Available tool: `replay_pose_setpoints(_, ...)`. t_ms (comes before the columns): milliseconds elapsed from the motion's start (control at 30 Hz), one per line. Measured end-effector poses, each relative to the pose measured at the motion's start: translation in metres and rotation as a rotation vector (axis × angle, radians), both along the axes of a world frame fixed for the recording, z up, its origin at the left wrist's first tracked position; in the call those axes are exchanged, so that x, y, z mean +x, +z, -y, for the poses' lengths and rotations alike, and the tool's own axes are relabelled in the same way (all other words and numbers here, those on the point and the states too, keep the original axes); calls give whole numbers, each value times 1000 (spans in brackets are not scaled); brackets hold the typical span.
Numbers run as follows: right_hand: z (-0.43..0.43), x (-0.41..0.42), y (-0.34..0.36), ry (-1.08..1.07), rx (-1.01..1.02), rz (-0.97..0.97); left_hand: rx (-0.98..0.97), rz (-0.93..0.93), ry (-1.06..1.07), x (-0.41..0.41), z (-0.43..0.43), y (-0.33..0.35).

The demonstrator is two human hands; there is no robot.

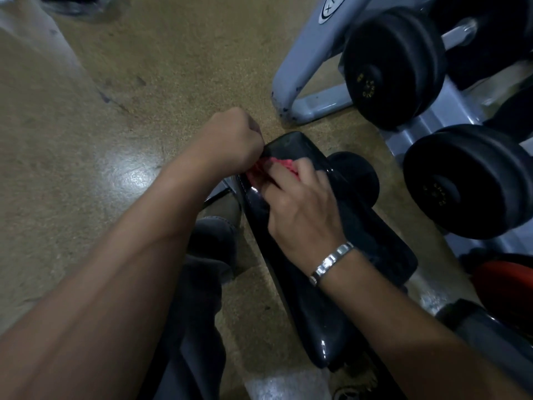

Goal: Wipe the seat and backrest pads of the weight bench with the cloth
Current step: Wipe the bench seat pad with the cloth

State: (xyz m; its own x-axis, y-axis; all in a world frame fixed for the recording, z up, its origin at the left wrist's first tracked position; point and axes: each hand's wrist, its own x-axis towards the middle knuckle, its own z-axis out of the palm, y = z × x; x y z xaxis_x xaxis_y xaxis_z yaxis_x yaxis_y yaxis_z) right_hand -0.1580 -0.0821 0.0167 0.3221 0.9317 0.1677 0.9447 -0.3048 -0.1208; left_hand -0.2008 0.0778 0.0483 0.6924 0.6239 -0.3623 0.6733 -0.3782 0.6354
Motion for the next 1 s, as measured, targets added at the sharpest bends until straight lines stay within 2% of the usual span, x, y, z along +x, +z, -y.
replay_pose_setpoints(167,25,-1,-3,188,-49,34,-12,35,-11,-1,0,0)
replay_pose_setpoints(367,6,20,4,1,-14,-10,33,8,-26,-1,1,3)
replay_pose_setpoints(533,37,42,6,198,-54,-2,31,-3,-28,-2,1,3)
replay_pose_setpoints(700,16,59,3,-62,61,-79,66,-22,-17,1,5,5)
replay_pose_setpoints(900,50,79,1,99,-1,-181,75,-36,-31,-2,7,7)
replay_pose_setpoints(1000,42,104,-6,-91,4,-181,72,-56,-29,1,8,7)
